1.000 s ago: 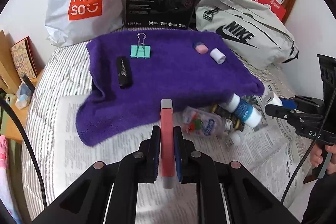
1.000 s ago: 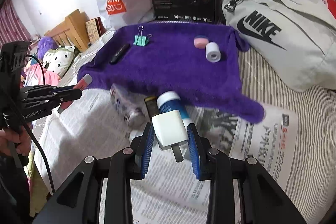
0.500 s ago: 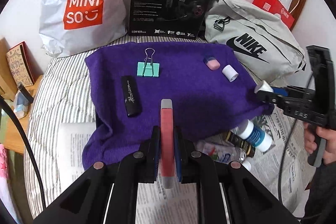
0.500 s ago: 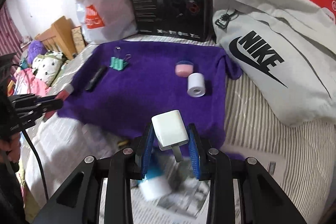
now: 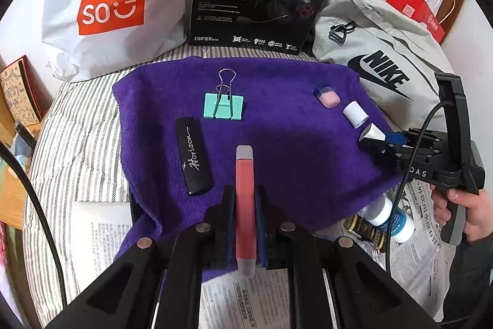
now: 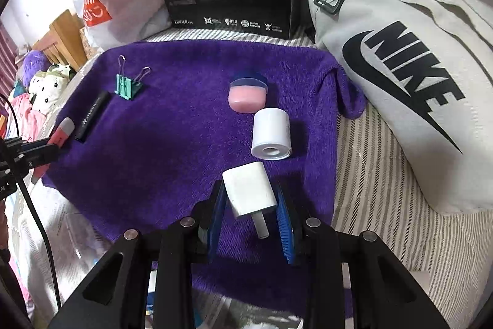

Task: Organize rigid objects
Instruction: 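Carry marker and charger onto the purple towel and open both tools, then grasp the watermelon candy bottle with left tool while right tool grasps the blue-white tub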

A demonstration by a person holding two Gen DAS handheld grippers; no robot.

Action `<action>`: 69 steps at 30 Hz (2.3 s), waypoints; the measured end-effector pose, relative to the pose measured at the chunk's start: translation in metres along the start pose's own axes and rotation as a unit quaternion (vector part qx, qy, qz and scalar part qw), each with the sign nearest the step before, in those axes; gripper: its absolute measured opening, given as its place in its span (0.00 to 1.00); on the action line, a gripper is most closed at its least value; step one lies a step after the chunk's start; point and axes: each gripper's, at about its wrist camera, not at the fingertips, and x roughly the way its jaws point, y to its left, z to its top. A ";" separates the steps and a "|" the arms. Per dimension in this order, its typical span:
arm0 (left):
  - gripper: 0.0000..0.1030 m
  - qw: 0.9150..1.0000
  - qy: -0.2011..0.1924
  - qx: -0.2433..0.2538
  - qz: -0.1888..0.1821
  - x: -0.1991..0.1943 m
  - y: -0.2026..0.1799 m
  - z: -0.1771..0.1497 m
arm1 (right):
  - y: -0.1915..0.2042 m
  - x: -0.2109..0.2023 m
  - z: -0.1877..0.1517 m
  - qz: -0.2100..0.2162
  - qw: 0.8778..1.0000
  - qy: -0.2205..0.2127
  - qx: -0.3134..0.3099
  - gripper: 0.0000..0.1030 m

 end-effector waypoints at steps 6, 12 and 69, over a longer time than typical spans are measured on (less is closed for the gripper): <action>0.12 1.000 0.006 0.000 0.001 0.013 0.000 0.010 | 0.002 0.013 0.005 -0.008 1.000 0.000 -0.014 0.31; 0.12 1.000 0.013 0.004 0.007 0.026 -0.002 0.020 | 0.006 0.018 0.006 -0.011 1.000 -0.001 -0.028 0.32; 0.86 0.998 -0.032 0.057 0.010 -0.035 -0.076 -0.065 | 0.000 -0.122 -0.149 0.024 0.997 -0.031 0.069 0.45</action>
